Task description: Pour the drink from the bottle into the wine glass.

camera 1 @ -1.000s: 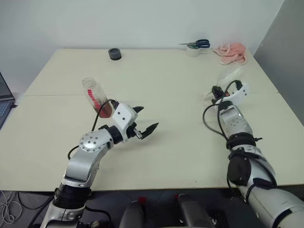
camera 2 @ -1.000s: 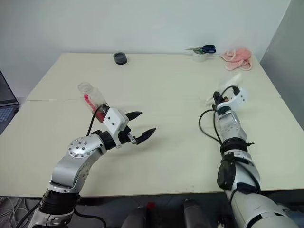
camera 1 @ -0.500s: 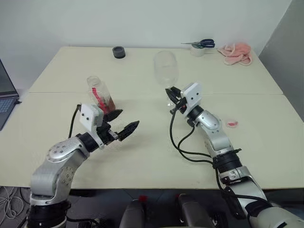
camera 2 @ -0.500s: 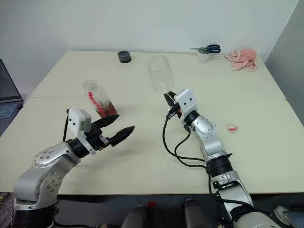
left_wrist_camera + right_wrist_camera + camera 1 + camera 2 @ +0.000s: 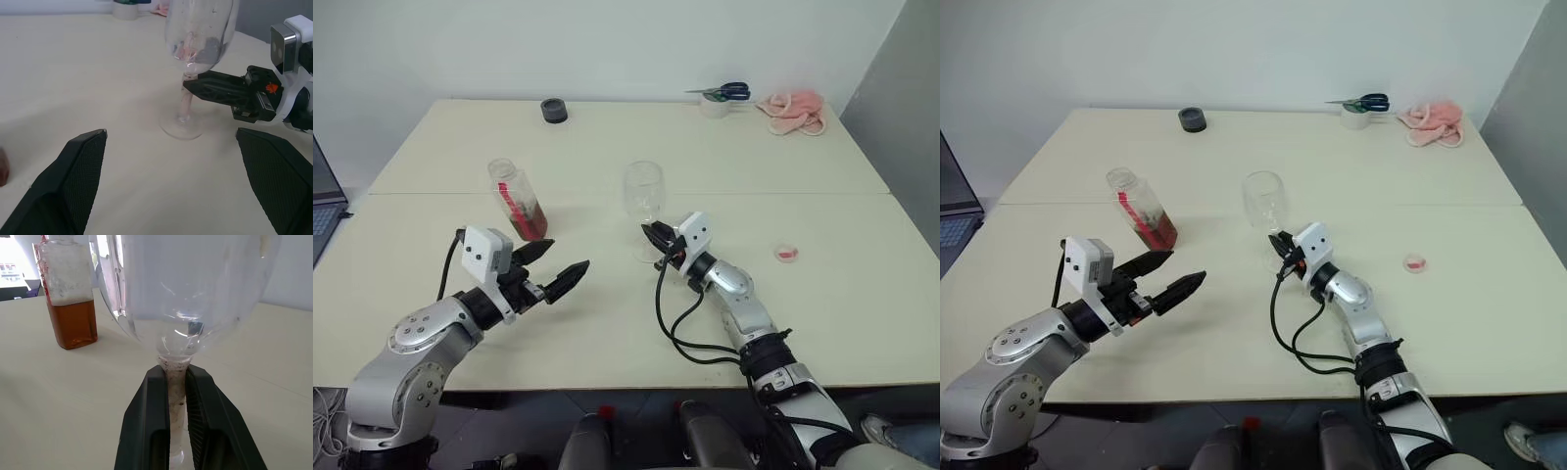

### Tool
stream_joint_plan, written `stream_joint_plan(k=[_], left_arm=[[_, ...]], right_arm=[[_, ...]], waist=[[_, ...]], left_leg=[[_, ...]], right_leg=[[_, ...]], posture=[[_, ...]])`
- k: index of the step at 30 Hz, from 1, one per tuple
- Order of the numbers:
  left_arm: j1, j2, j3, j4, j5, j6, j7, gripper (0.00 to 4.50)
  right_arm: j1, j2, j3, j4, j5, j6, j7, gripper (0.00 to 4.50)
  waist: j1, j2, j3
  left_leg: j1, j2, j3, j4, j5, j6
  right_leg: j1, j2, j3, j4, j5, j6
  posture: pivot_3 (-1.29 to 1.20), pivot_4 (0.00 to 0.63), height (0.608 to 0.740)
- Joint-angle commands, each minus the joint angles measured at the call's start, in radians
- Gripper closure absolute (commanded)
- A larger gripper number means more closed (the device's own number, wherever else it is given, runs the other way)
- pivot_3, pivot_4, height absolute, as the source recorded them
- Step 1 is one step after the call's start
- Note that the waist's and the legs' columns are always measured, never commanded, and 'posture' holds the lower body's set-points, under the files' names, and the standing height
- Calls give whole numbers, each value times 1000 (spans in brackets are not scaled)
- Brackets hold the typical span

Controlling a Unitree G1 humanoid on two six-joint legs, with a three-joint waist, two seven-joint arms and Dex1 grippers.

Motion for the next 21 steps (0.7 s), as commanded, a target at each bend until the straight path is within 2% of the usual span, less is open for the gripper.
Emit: stream_joint_plan(k=[1,6,21], left_arm=[[3,20,22,-42,-6,-5,10,0],[-1,36,23,-40,-1,-5,16,0],[-4,42,14,-24,18,-16,32,0]], right_arm=[[-5,-6,-1,32,-10,17,13,4302],[8,-27,-11,36,-9,23,23,4302],[4,-46,5,12,-21,67,64,4303]], waist=[[-3,0,0],[-8,0,0],[-8,0,0]], left_leg=[[2,0,0,0,0,0],[8,0,0,0,0,0],[8,0,0,-1,0,0]], right_leg=[[2,0,0,0,-1,2],[7,0,0,0,-1,2],[7,0,1,-1,-2,3]], posture=[[0,150,740],[0,150,740],[0,150,740]])
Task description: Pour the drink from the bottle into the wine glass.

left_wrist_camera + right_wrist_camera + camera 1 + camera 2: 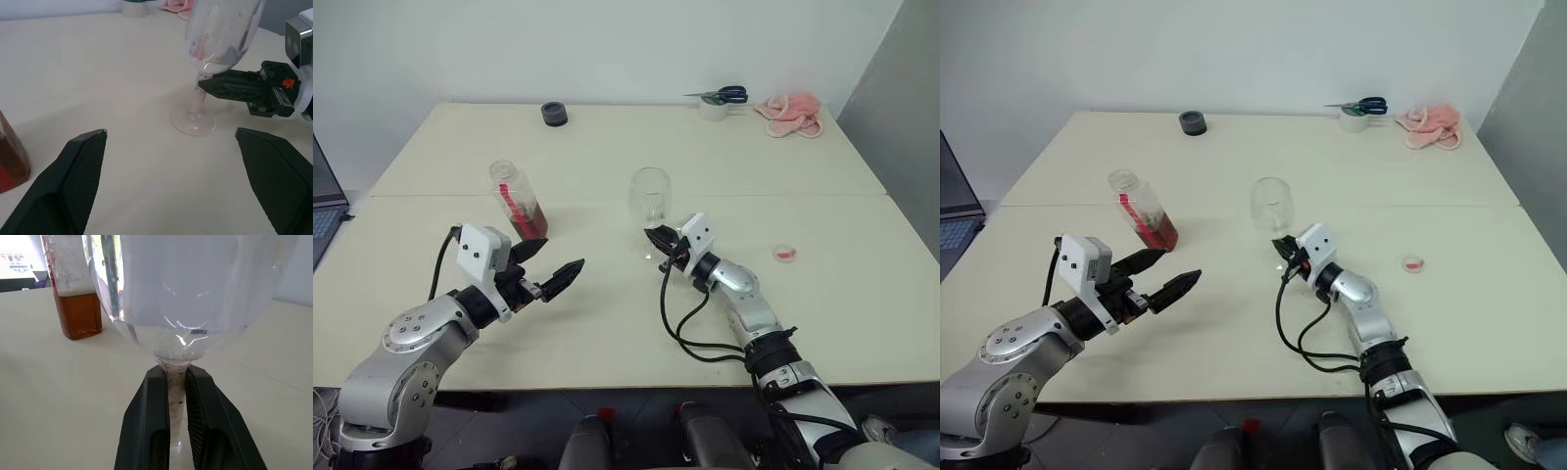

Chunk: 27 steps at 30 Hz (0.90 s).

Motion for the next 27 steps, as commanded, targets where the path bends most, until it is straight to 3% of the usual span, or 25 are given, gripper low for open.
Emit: stream_joint_plan(k=[1,5,12,13,16,21,25,27], left_arm=[[-7,8,13,-20,8,-19,6,0],[-11,3,4,-16,14,-23,6,0],[-4,1,6,-4,21,-31,0,0],[-1,-1,12,1,24,-34,2,0],[13,-15,38,10,34,-55,24,0],[73,-137,70,72,153,-206,149,0],[80,-221,52,139,257,-321,235,0],[66,-241,36,159,287,-346,252,0]], right_arm=[[3,-18,6,17,-20,39,8,3953],[1,-26,5,19,-25,36,5,2751],[27,-57,8,-43,-27,51,33,199],[37,-71,12,-75,-25,63,48,34],[87,-134,16,-219,8,130,124,34],[136,-361,-45,-536,135,408,286,34],[-27,-564,-158,-677,323,743,369,34],[-114,-612,-180,-699,389,851,386,34]], waist=[[0,0,0],[0,0,0],[-2,0,0],[-2,0,0],[-1,0,0],[6,0,0],[5,0,3],[5,0,3]], left_leg=[[0,0,0,0,0,0],[-1,0,0,0,0,0],[-3,0,0,-1,0,0],[-4,0,0,-1,0,0],[-4,0,0,-1,0,0],[-5,-2,0,0,0,0],[-5,-2,1,1,0,0],[-5,-2,1,1,0,1]], right_leg=[[0,0,0,0,0,0],[0,0,0,0,0,0],[-3,0,0,0,0,0],[-3,0,0,0,0,0],[-3,0,0,-1,0,0],[-3,-3,0,-2,0,0],[-3,-3,0,-2,0,1],[-3,-2,0,-1,1,0]], posture=[[0,150,740],[0,150,740],[0,150,740],[0,150,740],[0,150,740],[0,150,740],[0,150,740],[0,150,740]])
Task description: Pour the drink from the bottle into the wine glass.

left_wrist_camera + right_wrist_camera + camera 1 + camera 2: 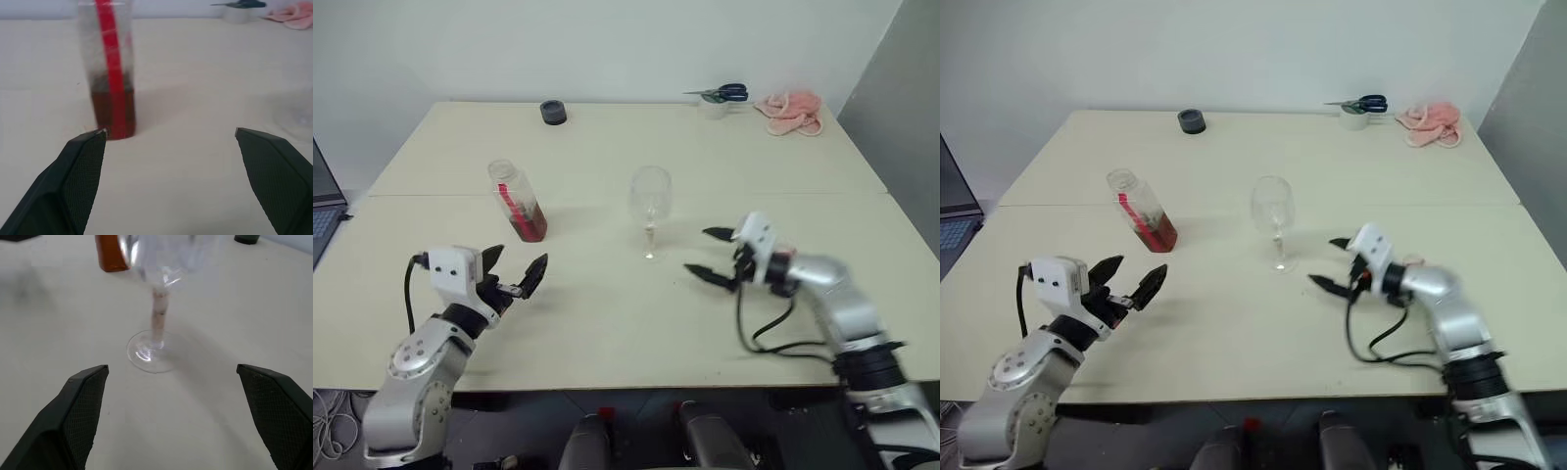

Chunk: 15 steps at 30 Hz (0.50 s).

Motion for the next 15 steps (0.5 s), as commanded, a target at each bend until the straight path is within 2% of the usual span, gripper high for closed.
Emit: stream_joint_plan(k=[1,3,6,15], left_arm=[[-40,-16,-19,10,57,-70,37,0],[-74,-25,-34,33,76,-84,48,0],[-151,-15,-29,96,88,-90,59,0],[-326,81,-20,91,91,72,103,0]], right_arm=[[-173,-53,-67,-116,162,192,51,34],[-284,-61,-72,-145,235,258,78,34],[-428,12,-57,-174,323,309,71,34],[-501,46,29,-132,286,325,38,34]], waist=[[0,0,0],[0,-1,0],[-1,-1,0],[18,-2,-1]], left_leg=[[0,1,-1,0,0,0],[0,2,-2,-1,0,0],[-1,2,-2,-2,0,0],[-8,-1,-2,-1,0,0]], right_leg=[[0,1,0,0,0,0],[0,3,-1,0,0,0],[-1,4,-2,-1,-1,-1],[-4,-1,-3,-3,0,0]], posture=[[0,150,740],[0,150,740],[0,150,740],[0,150,740]])
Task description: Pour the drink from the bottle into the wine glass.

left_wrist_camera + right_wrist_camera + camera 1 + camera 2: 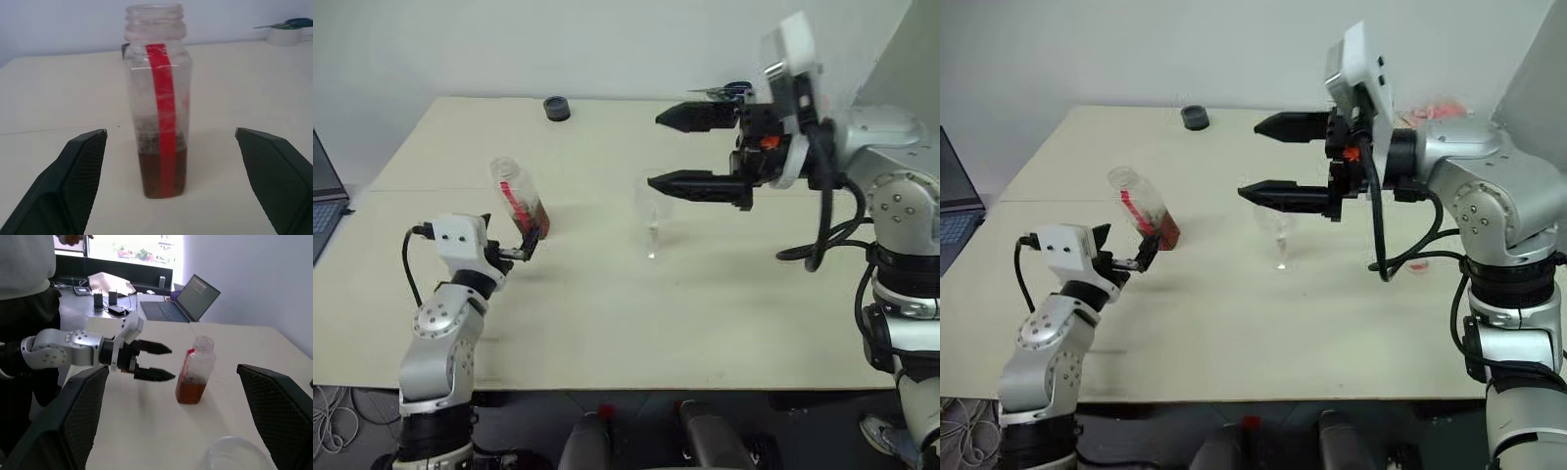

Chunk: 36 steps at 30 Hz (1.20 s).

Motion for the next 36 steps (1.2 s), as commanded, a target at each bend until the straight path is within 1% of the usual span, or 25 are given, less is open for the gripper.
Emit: stream_joint_plan(k=[1,5,13,17,26,35,36], left_arm=[[-54,35,15,-47,4,52,19,0],[-108,70,-3,-22,11,88,9,0],[-211,95,-55,152,63,77,-27,0],[-257,96,-62,237,79,35,-48,0],[-353,78,-87,399,105,-83,-103,0],[-391,63,-95,476,117,-146,-111,0],[-392,62,-95,480,118,-150,-112,388]], right_arm=[[-36,-1,-6,-11,-9,-11,-10,34],[-62,19,5,28,-29,13,-50,34],[-79,44,15,67,-63,-7,-63,34],[-77,45,14,59,-68,-7,-65,34],[-64,48,14,43,-83,-8,-78,34],[-58,45,15,42,-98,-13,-89,34],[-57,44,16,41,-101,-14,-90,0]], waist=[[4,0,0],[4,0,0],[4,0,0],[4,0,0],[4,0,0],[4,0,0],[4,0,0]], left_leg=[[0,0,0,0,0,0],[0,0,0,-1,0,0],[0,1,0,-1,0,0],[-1,1,0,-1,0,0],[-1,0,0,-1,0,0],[-1,1,0,-1,0,0],[-1,1,0,-1,0,0]], right_leg=[[0,0,0,0,0,0],[-1,0,-1,1,0,0],[-2,1,-1,2,0,-1],[-2,1,-1,2,2,-3],[-3,0,-1,2,2,-4],[-3,0,-1,3,2,-4],[-3,0,-1,3,2,-4]], posture=[[0,150,740],[0,150,740],[0,150,740],[0,150,740],[0,150,740],[0,150,740],[0,150,740]])
